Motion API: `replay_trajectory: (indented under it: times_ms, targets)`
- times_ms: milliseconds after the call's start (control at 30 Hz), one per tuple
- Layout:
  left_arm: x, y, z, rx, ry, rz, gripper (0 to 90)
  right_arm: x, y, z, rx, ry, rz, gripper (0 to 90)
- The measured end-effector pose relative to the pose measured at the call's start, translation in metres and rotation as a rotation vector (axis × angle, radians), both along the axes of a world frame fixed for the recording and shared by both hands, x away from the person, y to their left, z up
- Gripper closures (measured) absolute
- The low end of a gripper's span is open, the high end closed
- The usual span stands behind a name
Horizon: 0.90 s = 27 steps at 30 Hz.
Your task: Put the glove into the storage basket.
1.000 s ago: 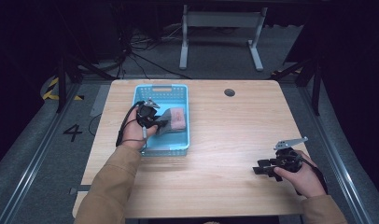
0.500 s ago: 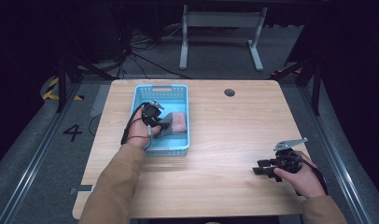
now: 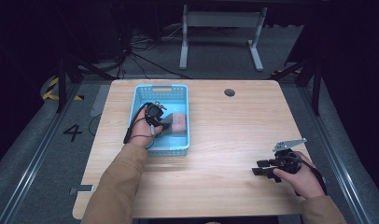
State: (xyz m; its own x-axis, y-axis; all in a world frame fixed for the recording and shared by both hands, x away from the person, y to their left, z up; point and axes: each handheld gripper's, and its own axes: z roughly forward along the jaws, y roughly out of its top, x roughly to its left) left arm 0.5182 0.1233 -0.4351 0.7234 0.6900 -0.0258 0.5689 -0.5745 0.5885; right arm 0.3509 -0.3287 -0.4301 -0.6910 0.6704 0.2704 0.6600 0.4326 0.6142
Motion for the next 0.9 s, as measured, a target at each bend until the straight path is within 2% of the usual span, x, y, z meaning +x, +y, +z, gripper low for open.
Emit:
replay_trajectory:
  times_ms: [133, 300, 500, 600, 633, 733, 900]
  targets:
    - [0.001, 0.0, -0.003, 0.024, -0.058, 0.0, 44.7, 0.001, 0.001, 0.001, 0.006, -0.005, 0.003, 52.4]
    - [-0.004, 0.004, 0.004, -0.029, -0.126, 0.021, 36.5, 0.004, 0.004, 0.002, 0.008, -0.008, 0.012, 52.0]
    - [-0.019, 0.006, 0.023, -0.101, -0.17, 0.027, 36.0, 0.011, 0.01, 0.004, 0.012, -0.022, 0.028, 51.3]
    - [-0.028, 0.004, 0.032, -0.11, -0.18, 0.024, 33.7, 0.015, 0.011, 0.005, 0.012, -0.034, 0.035, 50.1]
    - [-0.032, 0.003, 0.036, -0.123, -0.181, 0.022, 33.3, 0.016, 0.011, 0.005, 0.011, -0.039, 0.036, 49.9]
    - [-0.045, 0.002, 0.048, -0.197, -0.18, 0.025, 32.1, 0.019, 0.011, 0.005, 0.009, -0.046, 0.036, 49.7]
    - [-0.067, 0.002, 0.064, -0.245, -0.19, 0.007, 31.0, 0.024, 0.011, 0.007, 0.014, -0.055, 0.035, 49.7]
